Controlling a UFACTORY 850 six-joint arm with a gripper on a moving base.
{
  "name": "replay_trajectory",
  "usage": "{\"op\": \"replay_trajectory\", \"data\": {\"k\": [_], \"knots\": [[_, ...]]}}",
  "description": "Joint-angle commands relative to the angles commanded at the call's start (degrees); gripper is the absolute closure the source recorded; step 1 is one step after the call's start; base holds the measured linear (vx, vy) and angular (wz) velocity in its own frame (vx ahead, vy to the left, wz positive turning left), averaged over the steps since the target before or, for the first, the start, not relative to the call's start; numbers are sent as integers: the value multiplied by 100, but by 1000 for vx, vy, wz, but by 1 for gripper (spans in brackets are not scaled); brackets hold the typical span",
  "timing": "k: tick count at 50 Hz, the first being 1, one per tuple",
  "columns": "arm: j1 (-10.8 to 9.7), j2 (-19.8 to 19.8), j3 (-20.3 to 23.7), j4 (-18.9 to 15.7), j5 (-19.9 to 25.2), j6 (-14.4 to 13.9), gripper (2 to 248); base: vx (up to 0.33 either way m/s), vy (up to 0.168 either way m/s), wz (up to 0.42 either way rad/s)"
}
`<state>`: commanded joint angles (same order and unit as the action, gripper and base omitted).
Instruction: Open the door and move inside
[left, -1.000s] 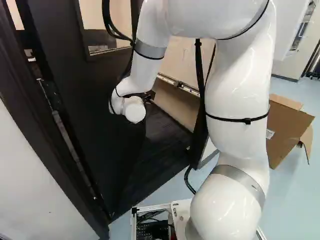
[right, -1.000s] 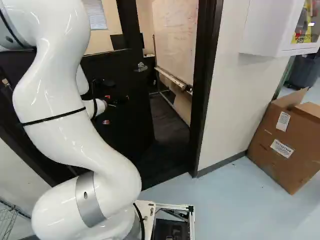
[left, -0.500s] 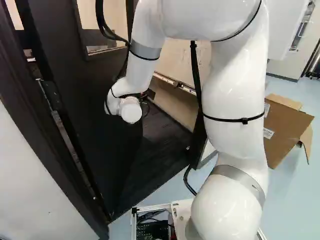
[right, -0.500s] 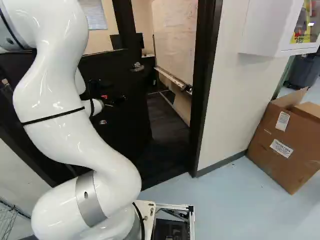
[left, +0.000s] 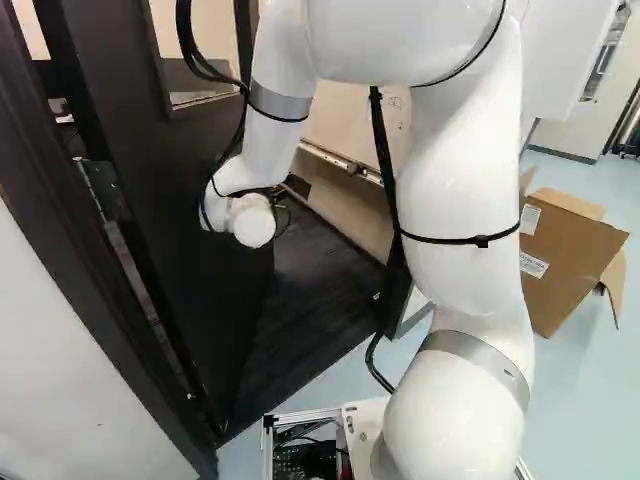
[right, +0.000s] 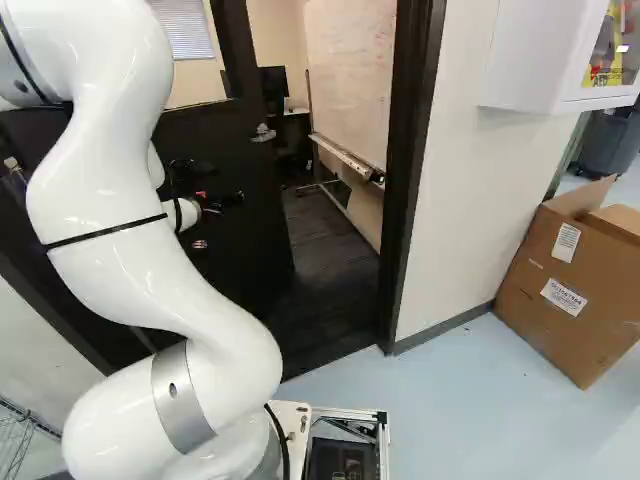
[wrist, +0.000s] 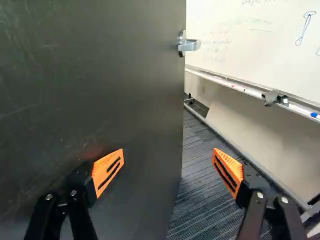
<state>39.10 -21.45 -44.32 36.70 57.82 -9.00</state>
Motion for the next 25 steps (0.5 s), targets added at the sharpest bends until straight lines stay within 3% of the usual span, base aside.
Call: {"op": "replay_trajectory", "data": {"k": [25], "knots": [[158, -142, -180, -125, 0, 0, 3, 0, 0, 0]]}}
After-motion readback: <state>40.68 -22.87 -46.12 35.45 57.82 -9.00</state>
